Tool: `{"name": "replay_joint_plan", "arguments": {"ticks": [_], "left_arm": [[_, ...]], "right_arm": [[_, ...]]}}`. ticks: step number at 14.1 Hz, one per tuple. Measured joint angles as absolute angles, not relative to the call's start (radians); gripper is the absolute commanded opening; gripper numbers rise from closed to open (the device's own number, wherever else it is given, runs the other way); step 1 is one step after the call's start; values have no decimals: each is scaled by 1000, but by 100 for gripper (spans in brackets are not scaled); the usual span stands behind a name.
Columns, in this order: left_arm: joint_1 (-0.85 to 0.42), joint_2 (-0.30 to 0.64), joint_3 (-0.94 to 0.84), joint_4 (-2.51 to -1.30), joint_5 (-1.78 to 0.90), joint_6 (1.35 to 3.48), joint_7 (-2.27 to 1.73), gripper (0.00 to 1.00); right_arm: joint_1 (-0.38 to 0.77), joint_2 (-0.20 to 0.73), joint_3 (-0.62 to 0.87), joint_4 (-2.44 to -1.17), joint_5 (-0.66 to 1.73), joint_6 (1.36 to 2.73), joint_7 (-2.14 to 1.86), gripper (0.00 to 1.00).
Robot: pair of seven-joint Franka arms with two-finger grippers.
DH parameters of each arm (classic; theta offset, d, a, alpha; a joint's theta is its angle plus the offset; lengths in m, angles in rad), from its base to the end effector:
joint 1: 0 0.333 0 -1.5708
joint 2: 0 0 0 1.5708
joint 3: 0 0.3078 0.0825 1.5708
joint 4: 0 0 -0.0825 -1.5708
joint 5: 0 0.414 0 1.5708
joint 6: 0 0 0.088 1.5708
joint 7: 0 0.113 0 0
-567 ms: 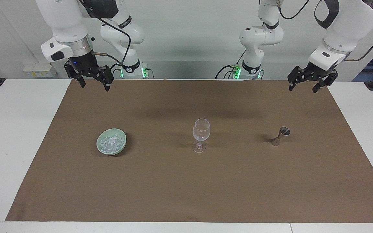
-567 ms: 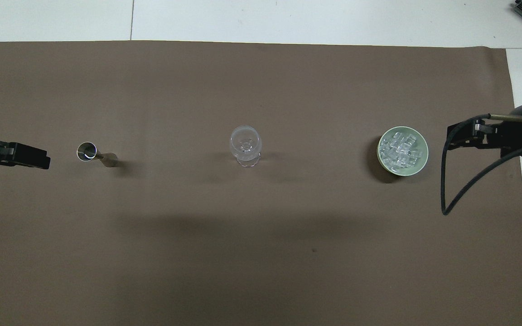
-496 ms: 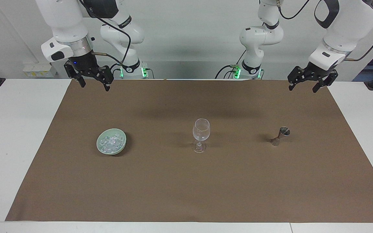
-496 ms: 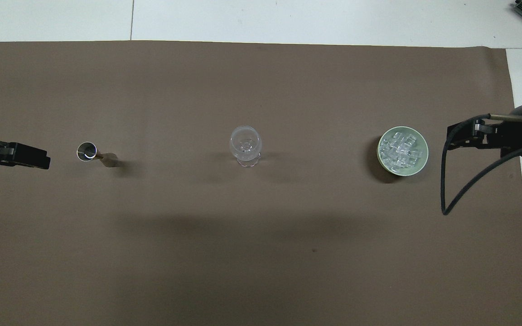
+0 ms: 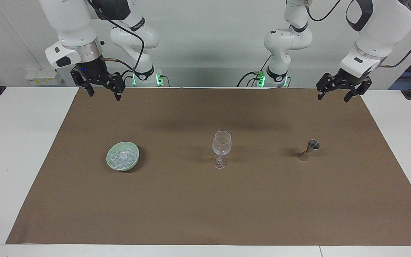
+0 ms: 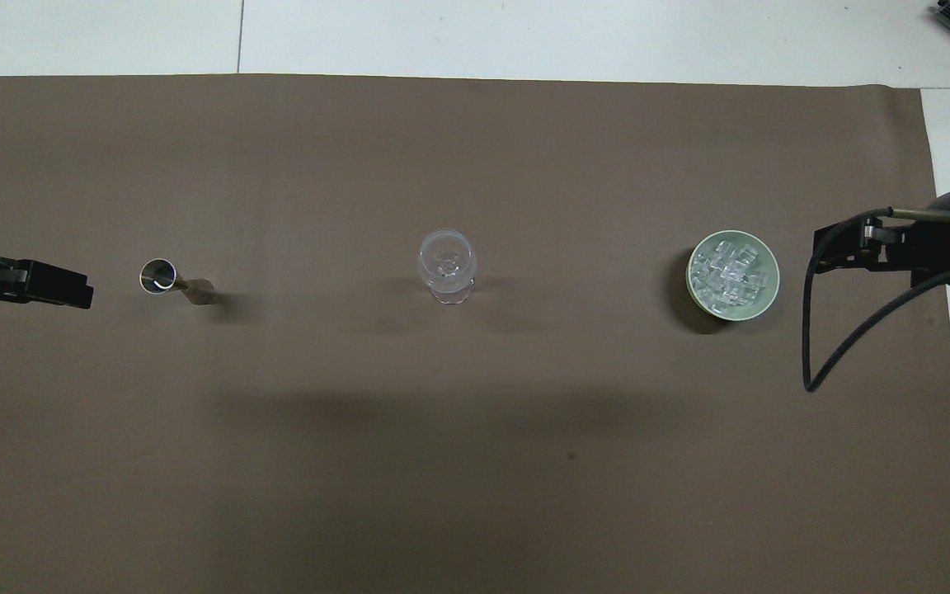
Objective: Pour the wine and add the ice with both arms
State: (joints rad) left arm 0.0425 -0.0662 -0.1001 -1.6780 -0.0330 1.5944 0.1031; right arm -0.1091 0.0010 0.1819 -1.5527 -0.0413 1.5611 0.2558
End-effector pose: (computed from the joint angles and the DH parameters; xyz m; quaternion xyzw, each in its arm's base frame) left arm 0.5639 -0.0378 0.5964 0.9967 -0.0796 -0.0086 0.0134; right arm 0.5830 0.0378 0.6180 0.9956 -0.0916 0.0070 0.0197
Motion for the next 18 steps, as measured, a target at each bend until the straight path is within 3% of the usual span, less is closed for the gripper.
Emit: {"name": "replay_joint_plan", "arguments": {"ticks": [18], "left_arm": [[31, -77, -106, -1684, -33, 1550, -55, 100]], "right_arm": [[-109, 1, 182, -1553, -41, 1561, 256, 100]]}}
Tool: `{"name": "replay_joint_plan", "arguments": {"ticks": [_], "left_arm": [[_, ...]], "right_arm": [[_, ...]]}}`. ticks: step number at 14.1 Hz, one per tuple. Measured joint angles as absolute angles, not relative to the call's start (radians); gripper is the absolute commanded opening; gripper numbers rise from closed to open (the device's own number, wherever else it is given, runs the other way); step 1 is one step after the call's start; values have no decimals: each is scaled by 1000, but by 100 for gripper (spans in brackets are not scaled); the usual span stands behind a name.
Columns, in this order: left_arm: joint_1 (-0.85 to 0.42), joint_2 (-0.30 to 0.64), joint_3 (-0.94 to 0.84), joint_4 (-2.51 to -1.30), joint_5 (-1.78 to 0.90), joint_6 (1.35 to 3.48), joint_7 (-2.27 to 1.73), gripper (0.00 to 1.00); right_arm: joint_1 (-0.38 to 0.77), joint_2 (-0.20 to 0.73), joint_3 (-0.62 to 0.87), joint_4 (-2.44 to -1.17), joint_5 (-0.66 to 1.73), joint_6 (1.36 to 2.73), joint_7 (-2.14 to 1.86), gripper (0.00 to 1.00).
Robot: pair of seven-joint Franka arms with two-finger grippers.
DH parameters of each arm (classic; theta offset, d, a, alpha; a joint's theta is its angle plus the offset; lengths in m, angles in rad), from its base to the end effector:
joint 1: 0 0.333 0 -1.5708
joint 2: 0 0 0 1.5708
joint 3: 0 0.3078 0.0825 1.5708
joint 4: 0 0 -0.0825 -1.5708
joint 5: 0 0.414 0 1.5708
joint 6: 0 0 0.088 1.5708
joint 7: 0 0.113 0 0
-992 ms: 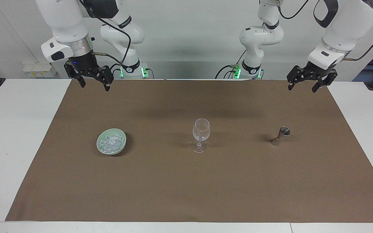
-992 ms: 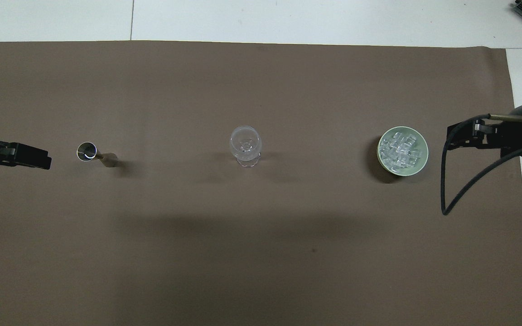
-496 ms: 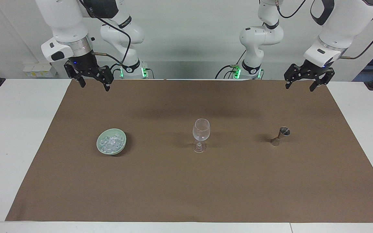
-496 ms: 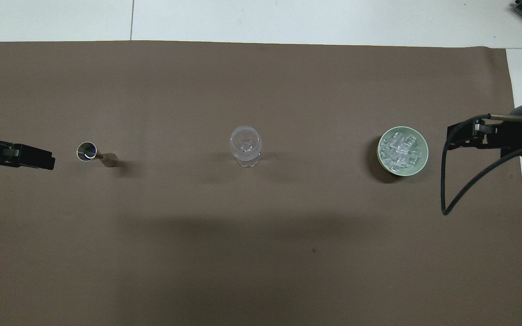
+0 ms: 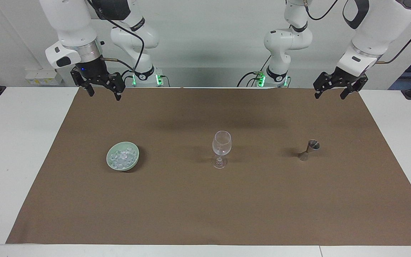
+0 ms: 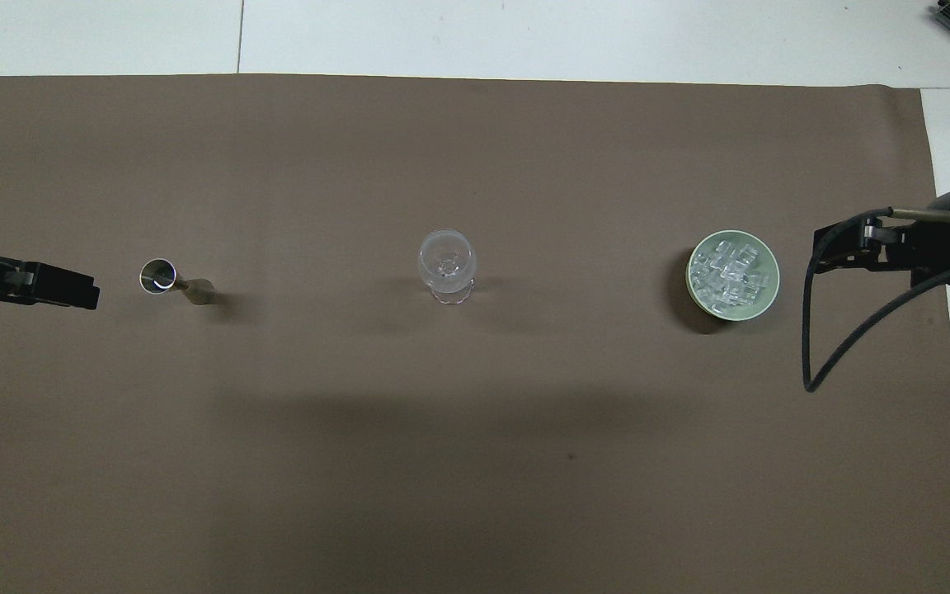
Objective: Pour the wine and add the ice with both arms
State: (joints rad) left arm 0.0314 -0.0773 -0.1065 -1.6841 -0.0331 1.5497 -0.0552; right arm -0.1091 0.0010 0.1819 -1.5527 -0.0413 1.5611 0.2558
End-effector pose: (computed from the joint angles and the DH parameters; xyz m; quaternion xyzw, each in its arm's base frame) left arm 0.5547 -0.0475 0.5957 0.9995 -0.0095 -0.0295 0.0105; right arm 0.5830 0.0378 0.6180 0.9956 -0.0916 0.0070 0.0197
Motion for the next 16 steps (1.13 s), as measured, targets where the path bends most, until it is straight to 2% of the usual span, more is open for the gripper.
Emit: {"name": "replay_joint_plan", "arguments": {"ticks": [9, 16], "left_arm": [[44, -77, -93, -1728, -216, 1535, -685, 100], [120, -75, -84, -1743, -343, 1535, -809, 100]], "right_arm": [[-109, 1, 182, -1553, -41, 1561, 256, 100], [-109, 1, 182, -1553, -41, 1561, 256, 100]]}}
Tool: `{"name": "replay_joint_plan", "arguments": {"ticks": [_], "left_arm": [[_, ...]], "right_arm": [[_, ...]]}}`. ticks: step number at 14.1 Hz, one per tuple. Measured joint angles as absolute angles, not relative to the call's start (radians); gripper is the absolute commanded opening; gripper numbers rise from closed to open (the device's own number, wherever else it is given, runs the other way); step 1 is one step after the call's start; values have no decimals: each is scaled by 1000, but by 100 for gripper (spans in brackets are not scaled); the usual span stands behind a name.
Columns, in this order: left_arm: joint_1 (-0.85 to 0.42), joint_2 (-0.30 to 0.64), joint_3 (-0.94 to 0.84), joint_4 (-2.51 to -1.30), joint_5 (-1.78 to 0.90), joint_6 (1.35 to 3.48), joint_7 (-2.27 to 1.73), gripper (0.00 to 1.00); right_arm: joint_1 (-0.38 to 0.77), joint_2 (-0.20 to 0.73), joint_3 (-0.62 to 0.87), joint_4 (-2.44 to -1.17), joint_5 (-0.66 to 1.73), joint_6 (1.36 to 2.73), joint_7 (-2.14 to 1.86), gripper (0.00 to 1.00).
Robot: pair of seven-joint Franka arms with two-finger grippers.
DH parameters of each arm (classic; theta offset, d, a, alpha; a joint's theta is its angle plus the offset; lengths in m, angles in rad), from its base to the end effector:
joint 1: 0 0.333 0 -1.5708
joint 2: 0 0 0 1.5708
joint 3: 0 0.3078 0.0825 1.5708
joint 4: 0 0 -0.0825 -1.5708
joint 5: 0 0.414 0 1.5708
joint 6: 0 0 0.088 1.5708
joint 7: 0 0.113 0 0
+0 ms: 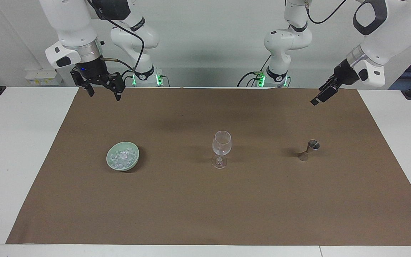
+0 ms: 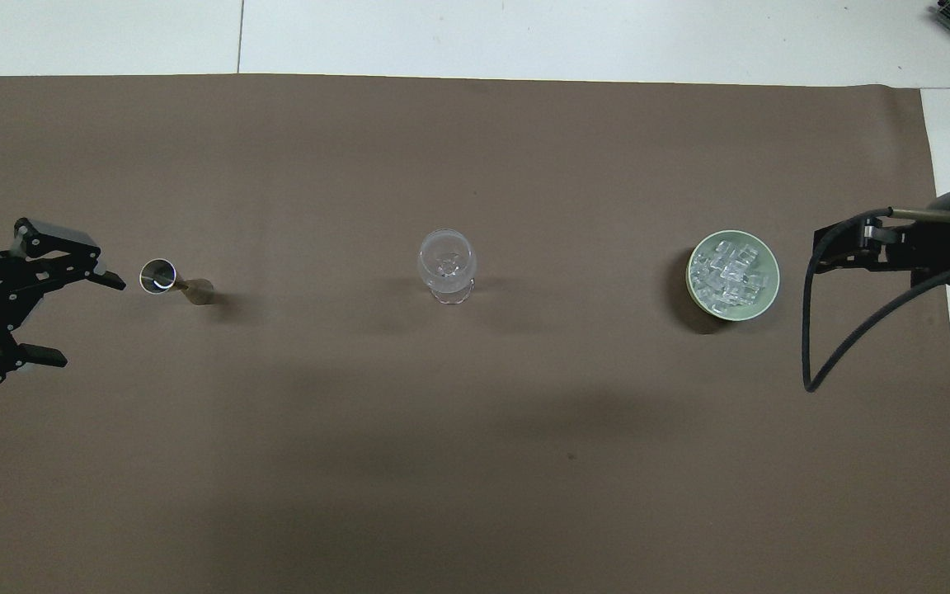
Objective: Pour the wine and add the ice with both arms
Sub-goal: 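Open the left gripper beside the small dark bottle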
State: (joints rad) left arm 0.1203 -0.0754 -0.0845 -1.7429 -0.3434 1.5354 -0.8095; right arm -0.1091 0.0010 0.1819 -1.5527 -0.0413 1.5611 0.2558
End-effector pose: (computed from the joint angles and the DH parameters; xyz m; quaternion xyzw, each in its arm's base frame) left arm 0.5533 -0.0207 0.5710 0.8948 0.4086 -0.1236 0.1307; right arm 0.5830 0.0378 0.6180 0.9956 -0.0916 0.0070 0.0197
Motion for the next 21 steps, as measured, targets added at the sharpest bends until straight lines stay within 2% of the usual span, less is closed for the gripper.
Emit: {"name": "replay_joint_plan", "arguments": {"ticks": [7, 21], "left_arm": [[192, -66, -84, -1761, -522, 1536, -982, 100], [437, 35, -79, -1865, -759, 1536, -1030, 100]], "right_arm": [[-109, 1, 182, -1553, -41, 1561, 256, 100], [-109, 1, 182, -1553, -41, 1561, 256, 100]]}}
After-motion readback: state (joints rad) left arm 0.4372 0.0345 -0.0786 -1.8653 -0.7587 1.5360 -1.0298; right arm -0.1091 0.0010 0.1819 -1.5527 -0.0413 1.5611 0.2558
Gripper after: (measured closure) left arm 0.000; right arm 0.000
